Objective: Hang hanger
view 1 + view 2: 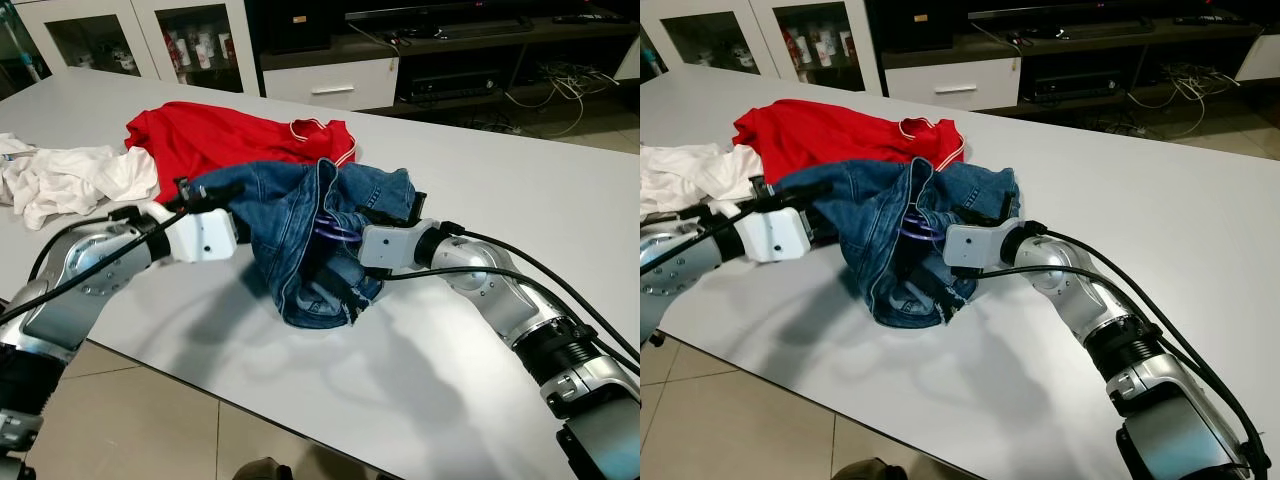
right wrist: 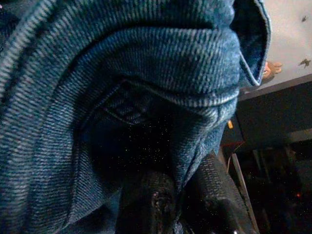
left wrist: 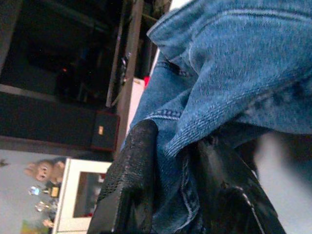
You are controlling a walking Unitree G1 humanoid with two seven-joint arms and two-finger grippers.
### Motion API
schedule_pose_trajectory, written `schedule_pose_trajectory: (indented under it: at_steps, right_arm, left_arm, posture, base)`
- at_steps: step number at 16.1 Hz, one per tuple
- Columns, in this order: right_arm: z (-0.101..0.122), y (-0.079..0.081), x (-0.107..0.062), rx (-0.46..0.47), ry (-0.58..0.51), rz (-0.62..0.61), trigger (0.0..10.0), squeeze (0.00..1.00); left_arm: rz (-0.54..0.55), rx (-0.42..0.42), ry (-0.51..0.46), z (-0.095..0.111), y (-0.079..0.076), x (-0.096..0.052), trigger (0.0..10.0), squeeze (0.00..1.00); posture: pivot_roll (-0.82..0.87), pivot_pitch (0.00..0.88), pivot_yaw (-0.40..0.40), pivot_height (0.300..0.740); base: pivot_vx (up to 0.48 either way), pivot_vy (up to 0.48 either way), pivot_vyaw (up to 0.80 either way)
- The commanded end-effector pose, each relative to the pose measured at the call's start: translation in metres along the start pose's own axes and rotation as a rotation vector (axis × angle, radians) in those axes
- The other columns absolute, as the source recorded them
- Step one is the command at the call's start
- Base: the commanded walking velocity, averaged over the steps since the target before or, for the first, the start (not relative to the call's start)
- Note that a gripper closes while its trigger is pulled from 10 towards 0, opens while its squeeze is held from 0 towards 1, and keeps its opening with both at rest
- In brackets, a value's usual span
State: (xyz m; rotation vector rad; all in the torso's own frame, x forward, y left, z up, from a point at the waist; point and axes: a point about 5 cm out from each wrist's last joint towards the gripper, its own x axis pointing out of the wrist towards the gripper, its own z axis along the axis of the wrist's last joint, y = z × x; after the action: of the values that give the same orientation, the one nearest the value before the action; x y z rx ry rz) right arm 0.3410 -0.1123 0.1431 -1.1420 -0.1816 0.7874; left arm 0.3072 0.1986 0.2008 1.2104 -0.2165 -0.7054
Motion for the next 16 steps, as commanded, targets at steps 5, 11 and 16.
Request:
schedule_pose_trajectory:
  at_steps: [5, 11, 16]
  right_arm:
    - [-0.006, 0.001, 0.0, 0.056, 0.033, -0.011, 0.0, 0.02]
    - [-0.007, 0.002, -0.001, 0.078, 0.039, -0.016, 0.0, 0.02]
    - [-0.006, 0.002, -0.001, 0.195, 0.03, -0.03, 0.0, 0.02]
  left_arm:
    - [-0.136, 0.027, 0.055, -0.003, 0.001, -0.019, 10.0, 0.0]
    - [-0.193, -0.103, 0.06, 0.01, 0.003, -0.036, 10.0, 0.0]
    - [0.089, -0.427, -0.094, 0.013, 0.027, -0.046, 10.0, 0.0]
  posture:
    - [-0.04, 0.0, 0.068, 0.74]
    - [-0.03, 0.0, 0.061, 0.74]
    - [-0.03, 0.0, 0.058, 0.74]
  base:
    - [0.0, 0.0, 0.0]
    - [0.0, 0.0, 0.0]
    - [0.0, 0.0, 0.0]
